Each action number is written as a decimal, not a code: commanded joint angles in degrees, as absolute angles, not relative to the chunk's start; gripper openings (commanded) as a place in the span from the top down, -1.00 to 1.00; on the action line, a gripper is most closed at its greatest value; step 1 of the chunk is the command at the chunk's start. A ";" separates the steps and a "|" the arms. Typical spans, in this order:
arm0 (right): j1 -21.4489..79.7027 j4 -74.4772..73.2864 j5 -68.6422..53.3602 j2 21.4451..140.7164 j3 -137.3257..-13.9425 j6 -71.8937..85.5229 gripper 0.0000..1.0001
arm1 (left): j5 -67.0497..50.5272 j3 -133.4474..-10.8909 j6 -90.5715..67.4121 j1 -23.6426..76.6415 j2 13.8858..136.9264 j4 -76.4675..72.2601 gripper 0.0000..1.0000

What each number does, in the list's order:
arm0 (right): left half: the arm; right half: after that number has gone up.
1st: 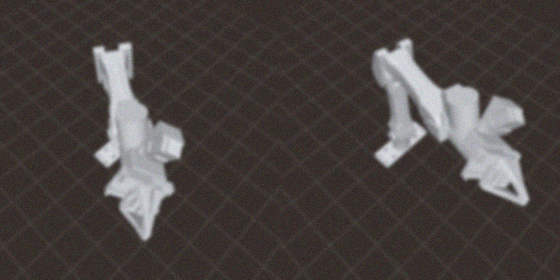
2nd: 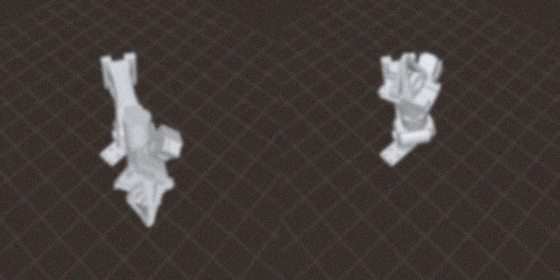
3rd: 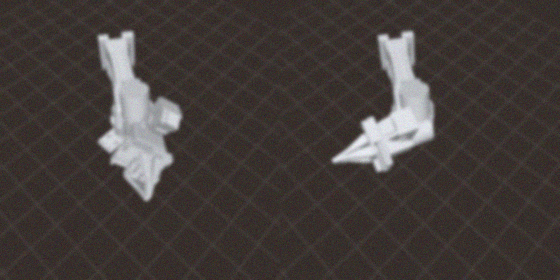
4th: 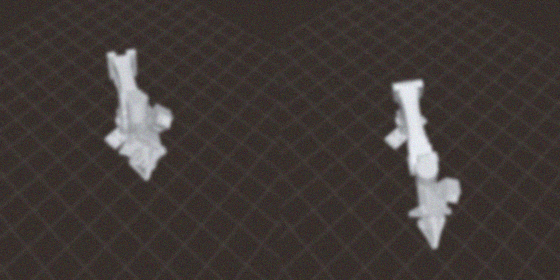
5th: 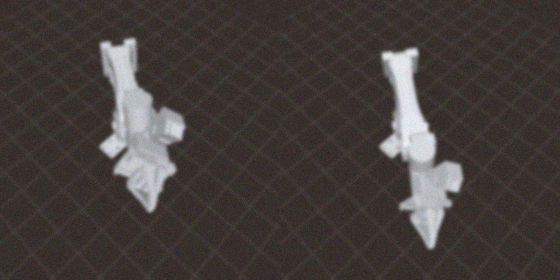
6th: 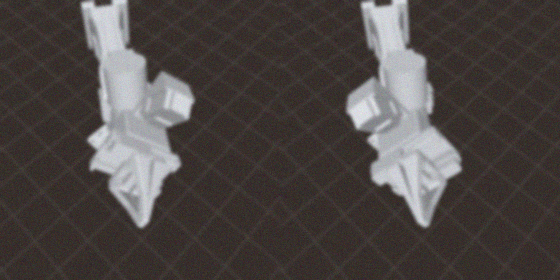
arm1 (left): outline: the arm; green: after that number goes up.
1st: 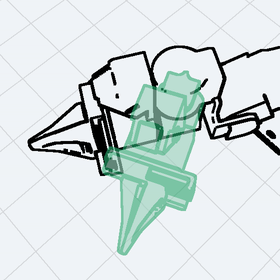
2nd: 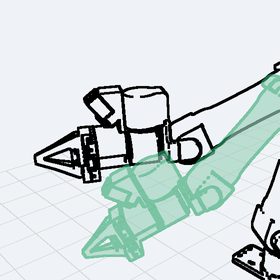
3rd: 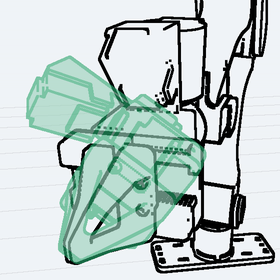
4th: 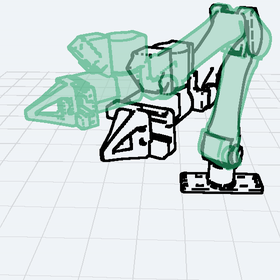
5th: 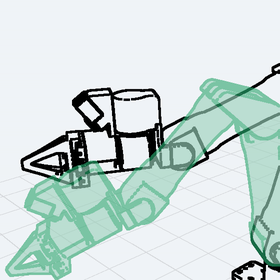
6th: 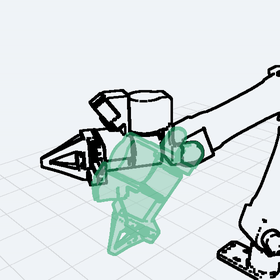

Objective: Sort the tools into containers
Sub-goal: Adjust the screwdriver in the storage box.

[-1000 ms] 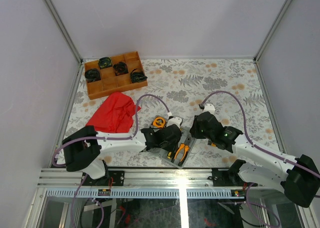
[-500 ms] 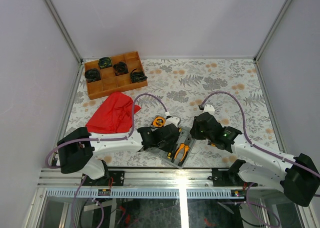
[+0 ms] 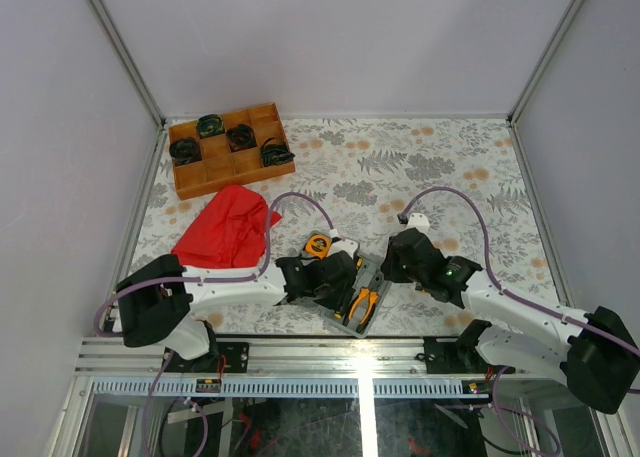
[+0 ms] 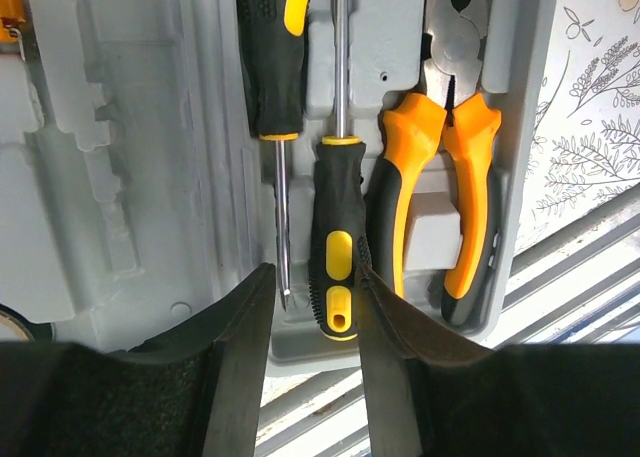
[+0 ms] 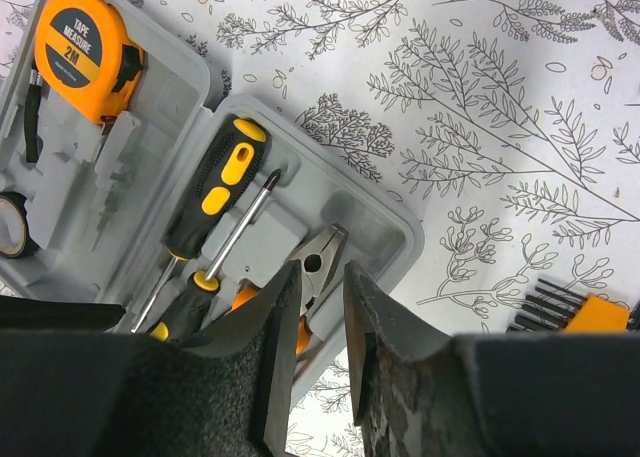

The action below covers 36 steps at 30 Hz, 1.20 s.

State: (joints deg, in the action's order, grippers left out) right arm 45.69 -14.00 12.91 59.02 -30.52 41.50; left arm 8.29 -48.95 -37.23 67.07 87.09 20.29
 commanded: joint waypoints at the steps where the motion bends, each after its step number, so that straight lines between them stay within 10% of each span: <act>1: 45.88 -11.35 13.87 59.47 -30.15 42.50 0.38 | 6.89 -48.12 -36.98 67.30 89.94 19.65 0.29; 23: 45.88 -9.40 12.21 61.79 -31.32 42.00 0.37 | 7.82 -45.79 -37.33 67.28 94.35 21.34 0.84; 36: 45.88 -6.92 8.73 70.64 -36.54 48.21 0.74 | 6.63 -44.74 -38.61 67.44 94.06 19.65 0.90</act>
